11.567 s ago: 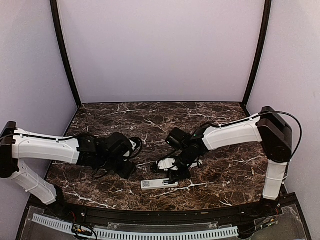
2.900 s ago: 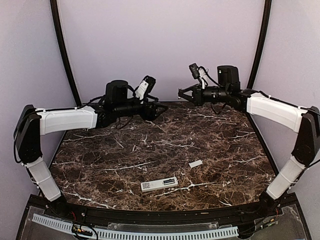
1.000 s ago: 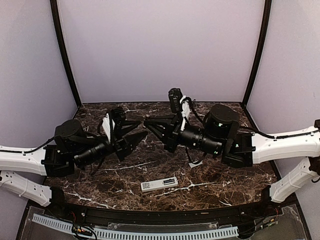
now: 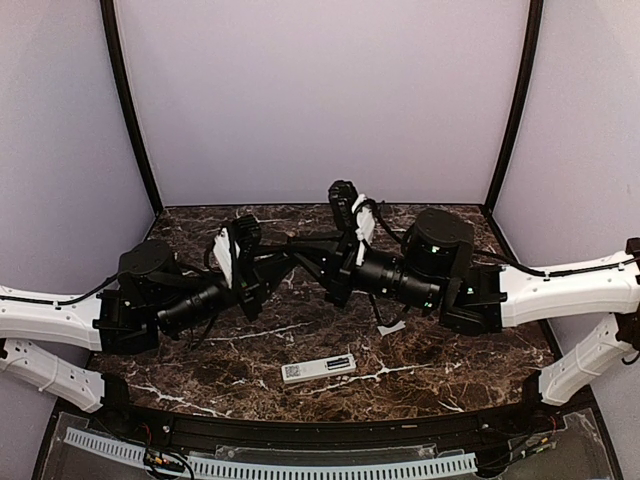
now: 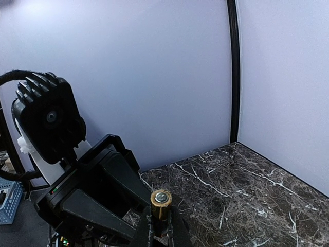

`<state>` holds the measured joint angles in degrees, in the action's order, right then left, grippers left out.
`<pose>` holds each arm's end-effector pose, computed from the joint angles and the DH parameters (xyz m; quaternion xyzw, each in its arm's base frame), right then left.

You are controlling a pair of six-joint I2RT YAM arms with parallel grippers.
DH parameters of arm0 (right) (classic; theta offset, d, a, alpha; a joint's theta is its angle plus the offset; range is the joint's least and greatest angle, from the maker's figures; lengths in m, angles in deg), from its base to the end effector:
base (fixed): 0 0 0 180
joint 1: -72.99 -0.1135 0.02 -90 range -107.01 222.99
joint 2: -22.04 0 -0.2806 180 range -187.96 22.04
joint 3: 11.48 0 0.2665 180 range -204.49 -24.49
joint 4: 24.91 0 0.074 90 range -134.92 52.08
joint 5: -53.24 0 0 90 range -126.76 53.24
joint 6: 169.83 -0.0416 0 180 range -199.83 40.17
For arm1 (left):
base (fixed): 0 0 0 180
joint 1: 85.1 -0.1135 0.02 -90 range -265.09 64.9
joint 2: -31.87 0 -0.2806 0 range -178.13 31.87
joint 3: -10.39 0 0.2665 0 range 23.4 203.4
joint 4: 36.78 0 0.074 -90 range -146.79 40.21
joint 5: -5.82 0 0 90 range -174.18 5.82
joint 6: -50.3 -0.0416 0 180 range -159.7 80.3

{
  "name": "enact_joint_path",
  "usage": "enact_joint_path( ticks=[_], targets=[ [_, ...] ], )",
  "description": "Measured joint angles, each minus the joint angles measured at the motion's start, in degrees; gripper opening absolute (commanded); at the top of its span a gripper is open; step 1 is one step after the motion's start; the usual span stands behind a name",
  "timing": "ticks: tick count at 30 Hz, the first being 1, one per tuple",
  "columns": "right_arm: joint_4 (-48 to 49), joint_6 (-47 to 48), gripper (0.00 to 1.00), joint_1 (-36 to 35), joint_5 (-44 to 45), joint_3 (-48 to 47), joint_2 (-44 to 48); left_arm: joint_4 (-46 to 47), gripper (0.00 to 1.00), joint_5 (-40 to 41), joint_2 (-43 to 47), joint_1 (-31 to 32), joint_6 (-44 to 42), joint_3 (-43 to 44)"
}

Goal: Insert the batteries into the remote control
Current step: Pass from the right arm to the left, then pass from the left arm to the right

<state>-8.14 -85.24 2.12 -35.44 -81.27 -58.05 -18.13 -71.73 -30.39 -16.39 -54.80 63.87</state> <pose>0.1152 0.3292 0.3553 -0.3529 0.5649 0.4546 0.5913 0.1048 -0.2443 0.3408 0.3656 0.5316 -0.2808 0.7105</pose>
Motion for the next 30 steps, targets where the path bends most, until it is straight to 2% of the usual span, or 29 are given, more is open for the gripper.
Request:
enact_joint_path(
  ticks=[5, 9, 14, 16, 18, 25, 30],
  targets=[
    [-0.04, -0.02, 0.00, 0.00, 0.13, -0.02, -0.09, 0.00, 0.02, 0.50, 0.13, 0.00, 0.11, 0.00],
    [0.09, -0.07, 0.02, 0.00, 0.17, -0.24, -0.37, -0.13, 0.00, 0.94, 0.39, -0.02, 0.04, 0.00],
    [-1.73, -0.74, 0.45, 0.00, 1.46, -0.98, -0.46, -1.64, 0.00, 1.70, 1.25, -0.02, 0.13, -0.02],
    [-4.76, -2.05, 0.54, 0.20, 2.99, -1.81, -0.26, -3.54, 0.00, 3.21, 2.23, 0.00, 0.79, -0.20],
    [-10.23, -5.11, 0.55, 1.29, 3.50, -2.84, 0.46, -5.46, 0.00, 5.81, 3.93, 0.00, 2.38, -0.79],
    [-33.05, -23.19, 0.43, 13.62, 0.00, -3.76, 3.17, -14.71, 0.00, 16.68, 11.45, 0.04, 14.38, -6.16],
    [-43.82, -31.63, 0.46, 14.32, -5.18, -0.20, -1.18, -23.02, 0.00, 19.87, 12.74, 0.04, 23.67, -10.29]
  ],
)
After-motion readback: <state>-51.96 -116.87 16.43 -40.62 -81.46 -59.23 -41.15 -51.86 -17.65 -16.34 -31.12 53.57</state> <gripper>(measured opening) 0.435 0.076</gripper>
